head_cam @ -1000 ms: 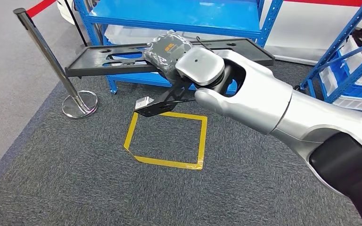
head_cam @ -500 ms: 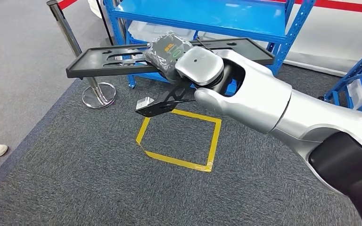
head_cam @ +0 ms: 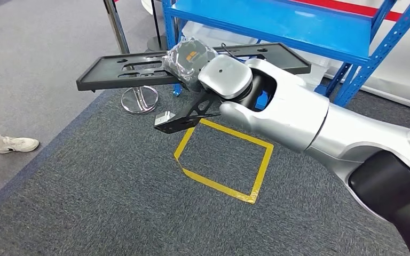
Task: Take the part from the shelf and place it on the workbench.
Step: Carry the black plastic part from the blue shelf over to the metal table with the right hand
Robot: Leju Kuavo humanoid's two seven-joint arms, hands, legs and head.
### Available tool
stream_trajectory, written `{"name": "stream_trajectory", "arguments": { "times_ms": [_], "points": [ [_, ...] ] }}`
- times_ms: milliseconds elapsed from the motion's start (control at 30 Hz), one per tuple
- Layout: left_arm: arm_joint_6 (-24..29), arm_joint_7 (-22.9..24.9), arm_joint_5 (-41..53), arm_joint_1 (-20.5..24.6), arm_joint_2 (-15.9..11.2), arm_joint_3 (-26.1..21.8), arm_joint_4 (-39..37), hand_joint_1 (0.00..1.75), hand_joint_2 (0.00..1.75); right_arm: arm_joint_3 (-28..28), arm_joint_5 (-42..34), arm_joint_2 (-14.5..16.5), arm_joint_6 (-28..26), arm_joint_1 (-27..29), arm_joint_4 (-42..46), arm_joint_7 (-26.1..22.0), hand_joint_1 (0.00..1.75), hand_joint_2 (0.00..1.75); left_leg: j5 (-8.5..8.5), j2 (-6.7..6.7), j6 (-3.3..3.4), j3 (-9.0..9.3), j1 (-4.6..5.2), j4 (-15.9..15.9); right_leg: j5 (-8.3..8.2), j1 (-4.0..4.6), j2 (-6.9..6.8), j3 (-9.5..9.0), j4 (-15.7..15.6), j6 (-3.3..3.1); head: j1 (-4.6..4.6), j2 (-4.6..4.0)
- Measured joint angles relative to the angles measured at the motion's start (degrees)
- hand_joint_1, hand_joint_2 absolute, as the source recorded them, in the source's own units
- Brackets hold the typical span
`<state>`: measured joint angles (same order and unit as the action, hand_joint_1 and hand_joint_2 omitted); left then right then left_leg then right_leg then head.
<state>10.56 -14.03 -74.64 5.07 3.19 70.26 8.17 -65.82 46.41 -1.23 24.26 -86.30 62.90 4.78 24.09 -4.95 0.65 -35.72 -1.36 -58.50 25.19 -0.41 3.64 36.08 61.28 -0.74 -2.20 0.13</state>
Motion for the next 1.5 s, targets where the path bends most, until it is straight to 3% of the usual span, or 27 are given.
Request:
{"name": "stream_trajectory", "arguments": {
  "times_ms": [67,133,200,267,333,367,400,467,533,600,633,700,767,800,833,867,900,967,1000,1067,1133,1200,1267,1333,1367,1400,1500],
  "points": [
    [-0.07,-0.07,0.1,0.05,0.08,0.09,0.0,0.0,1.75,-0.01,0.14,0.14,0.07,-0.08,-0.03,-0.02,1.75,1.75,-0.24,-1.05,-0.69,-0.53,-0.32,0.06,0.04,0.19,0.37,-0.53,-1.47,-0.25,-0.01,0.01],
    [-0.08,-0.14,0.21,-0.01,0.06,0.25,-0.01,0.0,1.75,0.01,0.18,0.38,0.09,-0.1,-0.03,-0.03,1.75,1.75,-0.15,-1.3,-1.35,-0.87,-0.35,0.04,0.08,-0.06,-0.95,-1.11,-2.53,-0.67,0.02,0.01],
    [-0.09,-0.17,0.22,0.02,0.02,0.38,-0.02,0.0,1.75,0.01,0.23,0.5,0.11,-0.24,-0.05,-0.03,1.75,1.75,1.75,1.07,-1.77,-2.35,-0.04,-3.13,-0.14,-0.34,-2.35,-1.78,-3.49,-1.2,-0.12,0.01],
    [-0.09,-0.22,0.21,0.12,-0.02,0.43,-0.02,0.0,1.75,0.01,0.35,0.55,0.19,-0.38,-0.1,-0.09,1.75,1.75,5.02,3.76,-2.05,-5.67,0.02,-10.17,-0.04,-0.03,-3.66,-2.02,-3.54,-1.55,-0.23,0.01],
    [-0.09,-0.26,0.23,0.26,-0.03,0.49,-0.02,0.0,1.75,-0.01,0.46,0.64,0.28,-0.34,-0.15,-0.28,1.75,1.75,6.18,4.5,-2.28,-8.04,-0.02,-14.99,0.28,0.18,-5.04,-2.06,-3.27,-1.62,-0.22,0.0],
    [-0.09,-0.26,0.26,0.31,-0.04,0.56,-0.02,0.0,1.75,-0.01,0.5,0.74,0.3,-0.31,-0.17,-0.38,1.75,1.75,5.26,4.68,-2.33,-7.73,-0.03,-14.45,0.51,0.21,-5.71,-2.09,-3.06,-1.58,-0.22,0.0],
    [-0.09,-0.25,0.3,0.32,-0.04,0.65,-0.02,0.0,1.75,-0.01,0.53,0.87,0.28,-0.31,-0.17,-0.44,1.75,1.75,3.52,5.0,-2.32,-6.35,-0.04,-11.81,0.78,0.22,-6.28,-2.17,-2.83,-1.5,-0.23,0.01],
    [-0.09,-0.25,0.35,0.25,-0.06,0.84,-0.02,0.0,1.75,0.0,0.61,1.12,0.25,-0.36,-0.18,-0.49,1.75,1.75,0.57,6.87,-2.14,-2.57,0.3,-4.45,1.38,0.39,-7.24,-2.28,-2.34,-1.13,-0.24,0.01],
    [-0.08,-0.23,0.39,0.17,-0.09,0.99,-0.02,0.0,1.75,0.0,0.75,1.2,0.26,-0.34,-0.24,-0.52,1.75,1.75,-0.07,8.22,-1.52,-0.93,0.85,-0.87,1.72,0.76,-8.09,-2.14,-1.96,-0.64,-0.2,0.01],
    [-0.04,-0.14,0.41,0.07,-0.15,1.2,-0.02,0.0,1.75,0.01,0.88,1.23,0.25,-0.18,-0.33,-0.57,1.75,1.75,-0.11,7.38,-0.71,-1.07,1.02,-0.57,1.84,0.99,-9.15,-2.09,-1.91,-0.26,-0.16,0.01],
    [0.0,-0.08,0.41,0.01,-0.18,1.29,-0.02,0.0,1.75,0.01,0.93,1.26,0.22,-0.08,-0.36,-0.59,1.75,1.75,-0.26,6.79,-0.4,-1.07,0.93,-0.34,2.16,0.89,-8.98,-2.11,-1.75,-0.04,-0.15,0.01],
    [0.09,0.07,0.41,-0.01,-0.18,1.38,-0.02,0.0,1.75,0.01,1.03,1.22,0.14,0.0,-0.39,-0.6,1.75,1.75,-0.61,5.8,0.28,-0.89,0.69,0.21,4.15,0.54,-6.76,-1.04,0.83,0.35,-0.14,0.01],
    [0.19,0.19,0.39,0.05,-0.17,1.41,-0.02,0.0,1.75,0.01,1.13,1.03,0.08,0.29,-0.43,-0.6,1.75,1.75,-0.74,4.83,0.66,-0.83,0.62,0.38,7.57,0.28,-4.29,2.32,7.78,0.56,-0.13,0.01],
    [0.22,0.26,0.37,0.08,-0.17,1.43,-0.02,0.0,1.75,0.01,1.16,0.95,0.05,0.62,-0.45,-0.61,1.75,1.75,-0.73,4.25,0.74,-0.82,0.62,0.35,8.81,0.24,-3.91,4.28,11.56,0.61,-0.13,0.0],
    [0.23,0.33,0.34,0.09,-0.17,1.44,-0.02,0.0,1.75,0.01,1.19,0.9,0.03,1.03,-0.47,-0.61,1.75,1.75,-0.69,3.59,0.79,-0.78,0.63,0.28,9.05,0.22,-3.76,5.69,13.95,0.63,-0.14,0.0],
    [0.24,0.4,0.32,0.1,-0.17,1.45,-0.02,0.0,1.75,0.01,1.2,0.9,-0.01,1.44,-0.48,-0.62,1.75,1.75,-0.63,2.88,0.83,-0.7,0.63,0.2,8.16,0.21,-3.69,6.18,14.28,0.57,-0.14,0.01],
    [0.24,0.45,0.31,0.13,-0.16,1.47,-0.02,0.0,1.75,0.01,1.2,0.9,-0.04,1.74,-0.48,-0.64,1.75,1.75,-0.54,2.12,0.84,-0.57,0.64,0.13,6.13,0.22,-3.49,5.47,12.08,0.39,-0.14,0.01],
    [0.24,0.5,0.3,0.19,-0.03,1.57,-0.02,0.0,1.75,0.01,1.22,0.85,-0.13,1.99,-0.49,-0.65,1.75,1.75,-0.36,0.68,0.68,-0.37,0.64,0.02,1.5,0.14,-1.54,2.36,4.44,-0.25,-0.17,0.01],
    [0.24,0.54,0.3,0.23,0.05,1.67,-0.02,0.0,1.75,0.01,1.25,0.8,-0.18,2.01,-0.51,-0.66,1.75,1.75,-0.31,0.08,0.52,-0.42,0.61,-0.06,0.04,0.11,-0.39,1.04,1.24,-0.5,-0.18,0.01],
    [0.26,0.62,0.27,0.26,0.19,1.83,-0.02,0.0,1.75,0.01,1.29,0.79,-0.25,2.1,-0.54,-0.76,1.75,1.75,-0.43,-0.92,-0.05,-0.86,0.23,-0.1,-0.3,0.27,0.65,0.06,-1.16,-0.73,-0.18,0.01],
    [0.3,0.67,0.23,0.21,0.1,1.91,-0.03,0.0,1.75,0.01,1.33,0.92,-0.29,2.19,-0.55,-0.94,1.75,1.75,-0.53,-1.68,-0.74,-1.14,-0.02,0.04,-0.28,0.28,-0.68,-0.38,-2.13,-0.82,-0.14,0.01],
    [0.31,0.73,0.19,0.2,-0.01,2.0,-0.05,0.0,1.75,0.01,1.41,0.99,-0.38,2.28,-0.62,-1.14,1.75,1.75,0.8,0.1,-1.31,-1.98,0.25,-1.8,-0.53,-0.09,-2.06,-1.12,-3.19,-1.2,-0.41,0.01],
    [0.32,0.81,0.08,0.34,-0.08,2.16,-0.06,0.0,1.75,0.01,1.51,1.01,-0.47,2.42,-0.73,-1.47,1.75,1.75,3.93,3.08,-1.77,-4.66,0.33,-7.75,-0.61,-0.07,-3.37,-1.55,-3.64,-1.55,-0.72,0.0],
    [0.32,0.88,-0.02,0.52,-0.14,2.26,-0.06,0.0,1.75,0.01,1.55,1.05,-0.52,2.76,-0.85,-1.75,1.75,1.75,6.15,4.31,-2.14,-7.51,0.2,-13.93,-0.44,0.17,-4.81,-1.58,-3.49,-1.6,-0.76,0.0],
    [0.32,0.93,-0.04,0.59,-0.16,2.27,-0.06,0.0,1.75,0.01,1.56,1.1,-0.52,2.95,-0.89,-1.83,1.75,1.75,5.91,4.54,-2.24,-7.77,0.19,-14.67,-0.3,0.26,-5.51,-1.57,-3.35,-1.58,-0.75,0.0],
    [0.32,0.98,-0.08,0.62,-0.17,2.29,-0.06,0.0,1.75,0.01,1.56,1.19,-0.54,3.07,-0.91,-1.85,1.75,1.75,4.69,4.76,-2.26,-6.88,0.18,-13.21,-0.13,0.31,-6.14,-1.59,-3.18,-1.54,-0.75,0.0],
    [0.34,1.08,-0.2,0.47,-0.17,2.35,-0.06,0.0,1.75,0.01,1.56,1.43,-0.6,3.06,-0.93,-1.86,1.75,1.75,0.5,6.96,-1.72,-1.12,0.66,-2.72,0.46,0.57,-7.6,-1.63,-2.6,-1.13,-0.74,0.0]
  ]
}}
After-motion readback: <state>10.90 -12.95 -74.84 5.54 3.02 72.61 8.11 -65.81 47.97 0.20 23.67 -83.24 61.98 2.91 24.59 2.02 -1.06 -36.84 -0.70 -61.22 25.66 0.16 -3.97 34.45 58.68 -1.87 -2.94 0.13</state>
